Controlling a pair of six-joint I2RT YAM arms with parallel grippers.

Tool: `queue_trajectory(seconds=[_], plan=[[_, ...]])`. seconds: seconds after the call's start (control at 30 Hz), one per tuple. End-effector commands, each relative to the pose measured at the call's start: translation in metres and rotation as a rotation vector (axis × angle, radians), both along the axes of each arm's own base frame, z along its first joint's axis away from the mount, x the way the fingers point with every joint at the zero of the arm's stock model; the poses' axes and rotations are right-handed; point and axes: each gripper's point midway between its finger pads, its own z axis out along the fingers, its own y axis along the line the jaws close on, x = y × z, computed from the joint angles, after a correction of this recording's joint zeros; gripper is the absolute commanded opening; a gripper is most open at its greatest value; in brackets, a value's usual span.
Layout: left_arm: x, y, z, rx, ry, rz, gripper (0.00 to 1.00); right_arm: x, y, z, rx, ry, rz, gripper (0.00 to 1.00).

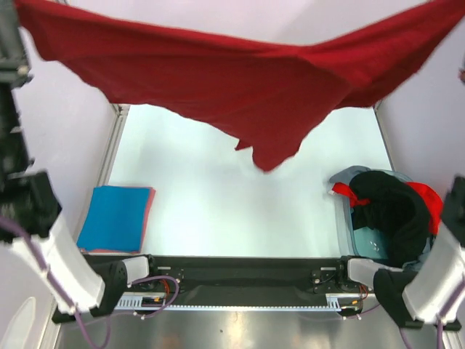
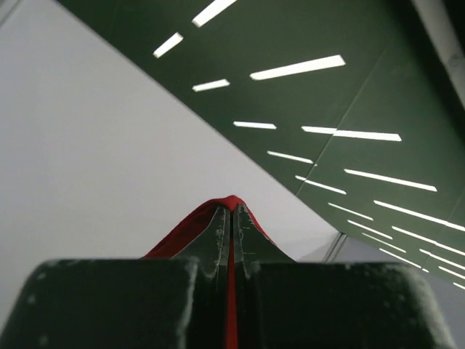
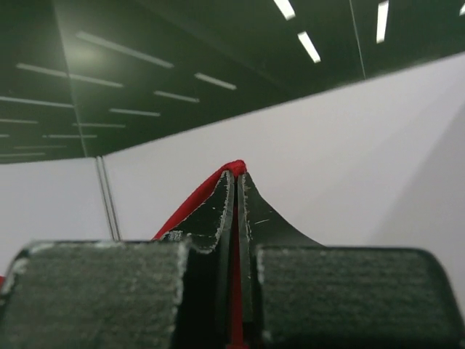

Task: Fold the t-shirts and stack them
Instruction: Flatten the tshirt out

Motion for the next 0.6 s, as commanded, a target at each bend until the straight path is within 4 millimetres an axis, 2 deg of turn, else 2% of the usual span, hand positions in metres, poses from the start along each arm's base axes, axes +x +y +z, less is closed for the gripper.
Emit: queue_trajectory(seconds=[0.0, 0.1, 0.17, 0.2, 0.27, 0.33, 0.37, 0.4, 0.43, 0.47, 0.53, 0.57], plan=[[-0.042, 0.005, 0.022, 0.026, -0.105, 0.088, 0.0, -0.071, -0.007, 0.029, 0.018, -0.19, -0.057, 0.0], [-0.058, 0.003, 0.028, 0.027, -0.136, 0.094, 0.0, -0.087, -0.009, 0.033, 0.024, -0.22, -0.074, 0.0], [-0.06, 0.004, 0.03, 0.022, -0.145, 0.097, 0.0, -0.093, -0.01, 0.036, 0.032, -0.239, -0.073, 0.0], [-0.058, 0.004, 0.03, 0.021, -0.143, 0.098, 0.0, -0.094, -0.011, 0.037, 0.034, -0.243, -0.074, 0.0], [-0.051, 0.006, 0.028, 0.021, -0.133, 0.101, 0.0, -0.082, -0.011, 0.037, 0.036, -0.228, -0.073, 0.0], [-0.031, 0.01, 0.019, 0.013, -0.089, 0.101, 0.0, -0.057, -0.012, 0.033, 0.039, -0.187, -0.072, 0.0], [-0.014, 0.013, 0.009, 0.01, -0.049, 0.1, 0.0, -0.039, -0.013, 0.027, 0.039, -0.15, -0.069, 0.0], [-0.003, 0.013, 0.003, 0.013, -0.025, 0.092, 0.0, -0.03, -0.013, 0.024, 0.039, -0.131, -0.068, 0.0], [0.011, 0.015, -0.004, 0.016, 0.004, 0.093, 0.0, -0.01, -0.012, 0.018, 0.034, -0.102, -0.061, 0.0], [0.035, 0.019, -0.02, 0.015, 0.053, 0.092, 0.0, 0.015, -0.012, 0.006, 0.039, -0.05, -0.053, 0.0], [0.056, 0.022, -0.036, 0.015, 0.082, 0.091, 0.0, 0.046, -0.01, -0.007, 0.034, 0.004, -0.039, 0.0], [0.086, 0.028, -0.065, 0.005, 0.157, 0.093, 0.0, 0.077, -0.01, -0.025, 0.041, 0.068, -0.026, 0.0]])
